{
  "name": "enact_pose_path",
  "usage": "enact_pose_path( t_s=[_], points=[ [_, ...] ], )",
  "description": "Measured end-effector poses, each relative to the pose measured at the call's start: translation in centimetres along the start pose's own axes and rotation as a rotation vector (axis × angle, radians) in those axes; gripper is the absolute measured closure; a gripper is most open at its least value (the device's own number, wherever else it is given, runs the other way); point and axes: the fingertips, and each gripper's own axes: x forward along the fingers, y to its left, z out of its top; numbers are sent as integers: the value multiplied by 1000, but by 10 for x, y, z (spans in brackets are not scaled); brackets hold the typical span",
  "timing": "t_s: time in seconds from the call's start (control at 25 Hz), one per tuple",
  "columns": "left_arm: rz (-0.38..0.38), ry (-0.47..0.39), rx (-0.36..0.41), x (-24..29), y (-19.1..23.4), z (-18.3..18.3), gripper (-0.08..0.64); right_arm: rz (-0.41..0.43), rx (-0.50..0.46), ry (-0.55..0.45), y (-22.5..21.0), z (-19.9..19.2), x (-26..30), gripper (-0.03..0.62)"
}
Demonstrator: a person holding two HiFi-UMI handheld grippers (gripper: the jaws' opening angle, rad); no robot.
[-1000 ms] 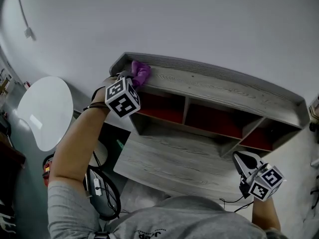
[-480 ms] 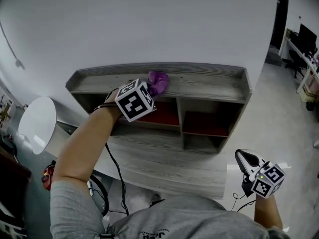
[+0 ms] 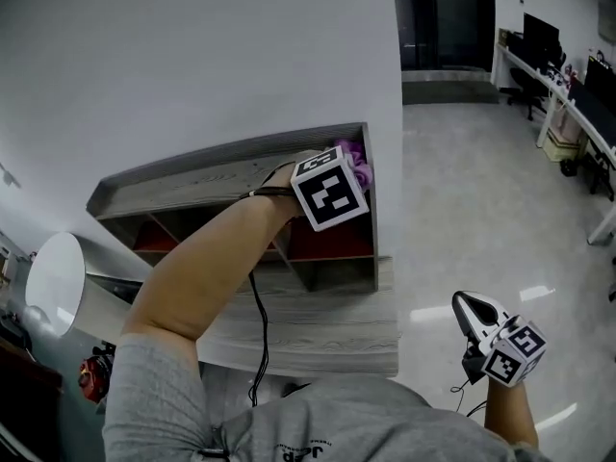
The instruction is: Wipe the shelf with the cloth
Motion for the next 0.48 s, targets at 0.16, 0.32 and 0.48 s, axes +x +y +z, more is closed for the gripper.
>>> enact_pose_path(
  t_s=[0.16, 0.32, 0.48],
  points=[
    [27, -94, -118, -14, 11, -12, 479, 42, -17, 1, 10, 4, 17, 572],
    [118, -219, -159, -55, 17, -54, 479, 78, -39, 9, 51, -5, 55, 572],
    [239, -246, -254, -132, 37, -181, 479, 182, -96, 39, 124, -10, 136, 572]
  ],
)
